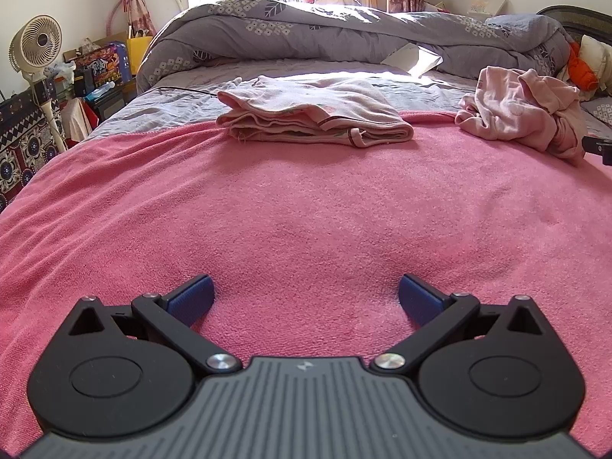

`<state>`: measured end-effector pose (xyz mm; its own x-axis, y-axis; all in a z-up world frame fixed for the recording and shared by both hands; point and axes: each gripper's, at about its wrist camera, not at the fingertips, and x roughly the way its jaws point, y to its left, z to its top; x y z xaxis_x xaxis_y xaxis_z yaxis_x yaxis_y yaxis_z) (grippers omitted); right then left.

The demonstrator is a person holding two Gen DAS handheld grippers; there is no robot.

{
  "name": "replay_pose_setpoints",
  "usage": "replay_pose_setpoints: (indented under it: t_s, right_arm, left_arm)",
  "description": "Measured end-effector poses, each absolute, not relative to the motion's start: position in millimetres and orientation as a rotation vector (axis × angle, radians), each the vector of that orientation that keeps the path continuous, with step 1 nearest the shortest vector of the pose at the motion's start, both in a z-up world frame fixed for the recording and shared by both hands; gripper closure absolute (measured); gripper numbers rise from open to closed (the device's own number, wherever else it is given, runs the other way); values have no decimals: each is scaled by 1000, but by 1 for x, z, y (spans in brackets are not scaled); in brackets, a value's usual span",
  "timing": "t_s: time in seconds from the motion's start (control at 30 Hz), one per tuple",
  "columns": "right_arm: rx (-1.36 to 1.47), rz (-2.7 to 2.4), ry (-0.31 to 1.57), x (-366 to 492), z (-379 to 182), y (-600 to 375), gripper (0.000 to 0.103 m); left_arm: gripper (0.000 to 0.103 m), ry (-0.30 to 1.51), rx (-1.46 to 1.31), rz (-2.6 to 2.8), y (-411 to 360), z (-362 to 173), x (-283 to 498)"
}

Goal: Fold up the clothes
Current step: 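Reach the right gripper toward the crumpled pink strawberry-print garment, then grasp the pink garment with the right gripper and lift it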

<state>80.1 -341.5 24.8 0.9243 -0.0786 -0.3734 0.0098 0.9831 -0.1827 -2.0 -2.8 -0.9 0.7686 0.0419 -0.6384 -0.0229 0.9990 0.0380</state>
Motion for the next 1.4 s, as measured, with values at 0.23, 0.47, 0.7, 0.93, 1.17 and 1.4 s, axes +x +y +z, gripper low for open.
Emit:
replay_pose_setpoints:
  t_s: [0.23,0.47,0.7,0.93,1.17,1.4]
  right_arm:
    - [96,-113,584,182,-6,-395,0]
    - [36,-137,720,215,-21,-378,0]
    - [96,-174,541,234,-13,-373,26]
    - [303,23,578,210,12,-374,80]
    - [298,555,508,80,75,-342,89]
    - [39,828,662,-54,55,-308,64]
  left_arm:
    - [0,689,24,37,-2,-2,-2]
    - [0,684,21,41,-2,-2,-1]
    - [0,679,8,44,0,-3,-1]
    - [0,677,1,45,0,-3,0]
    - [0,682,-7,42,2,-2,2]
    - [0,688,-9,42,1,-2,2]
